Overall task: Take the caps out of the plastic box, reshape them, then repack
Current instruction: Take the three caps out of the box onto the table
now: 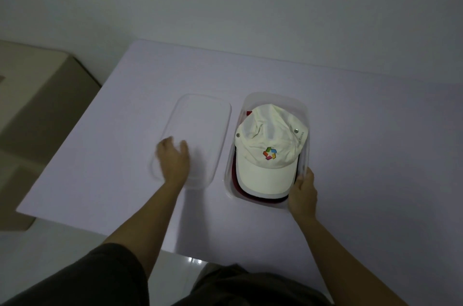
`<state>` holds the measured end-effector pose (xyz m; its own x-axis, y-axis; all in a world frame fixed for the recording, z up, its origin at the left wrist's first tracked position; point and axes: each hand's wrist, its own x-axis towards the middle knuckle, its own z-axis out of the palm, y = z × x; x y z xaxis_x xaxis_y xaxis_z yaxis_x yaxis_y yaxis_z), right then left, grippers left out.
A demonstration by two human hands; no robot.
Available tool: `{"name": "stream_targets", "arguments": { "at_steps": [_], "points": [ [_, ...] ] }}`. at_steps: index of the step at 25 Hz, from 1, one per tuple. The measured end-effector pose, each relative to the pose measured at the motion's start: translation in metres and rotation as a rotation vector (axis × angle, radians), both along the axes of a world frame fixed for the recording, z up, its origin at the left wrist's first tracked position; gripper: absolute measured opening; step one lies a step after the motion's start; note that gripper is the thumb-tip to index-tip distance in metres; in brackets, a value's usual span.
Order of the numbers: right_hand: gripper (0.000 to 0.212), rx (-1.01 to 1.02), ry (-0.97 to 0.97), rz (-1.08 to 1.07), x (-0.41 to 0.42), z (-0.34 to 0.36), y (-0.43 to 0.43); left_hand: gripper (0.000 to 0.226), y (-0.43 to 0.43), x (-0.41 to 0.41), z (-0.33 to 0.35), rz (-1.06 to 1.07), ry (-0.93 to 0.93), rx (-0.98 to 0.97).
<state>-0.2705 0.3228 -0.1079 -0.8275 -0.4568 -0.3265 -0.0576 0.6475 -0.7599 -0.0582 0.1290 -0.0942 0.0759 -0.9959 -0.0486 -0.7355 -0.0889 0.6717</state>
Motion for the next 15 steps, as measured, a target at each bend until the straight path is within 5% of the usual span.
{"name": "stream_targets", "arguments": {
  "at_steps": [4, 9, 13, 15],
  "points": [
    [0.044, 0.005, 0.009, 0.019, 0.000, 0.001, 0.000, 0.055, 0.049, -0.060, 0.019, -0.340, 0.296, 0.211],
    [0.046, 0.022, -0.002, 0.052, -0.001, 0.006, 0.003, 0.045, 0.074, -0.077, 0.000, -0.342, 0.149, 0.327],
    [0.062, 0.142, 0.414, 0.247, -0.003, 0.018, -0.006, 0.038, 0.076, -0.080, 0.002, -0.295, 0.098, 0.266],
    [0.069, 0.201, 0.433, 0.310, -0.010, 0.024, -0.021, 0.038, 0.076, -0.082, 0.003, -0.297, 0.086, 0.266]
  ]
}}
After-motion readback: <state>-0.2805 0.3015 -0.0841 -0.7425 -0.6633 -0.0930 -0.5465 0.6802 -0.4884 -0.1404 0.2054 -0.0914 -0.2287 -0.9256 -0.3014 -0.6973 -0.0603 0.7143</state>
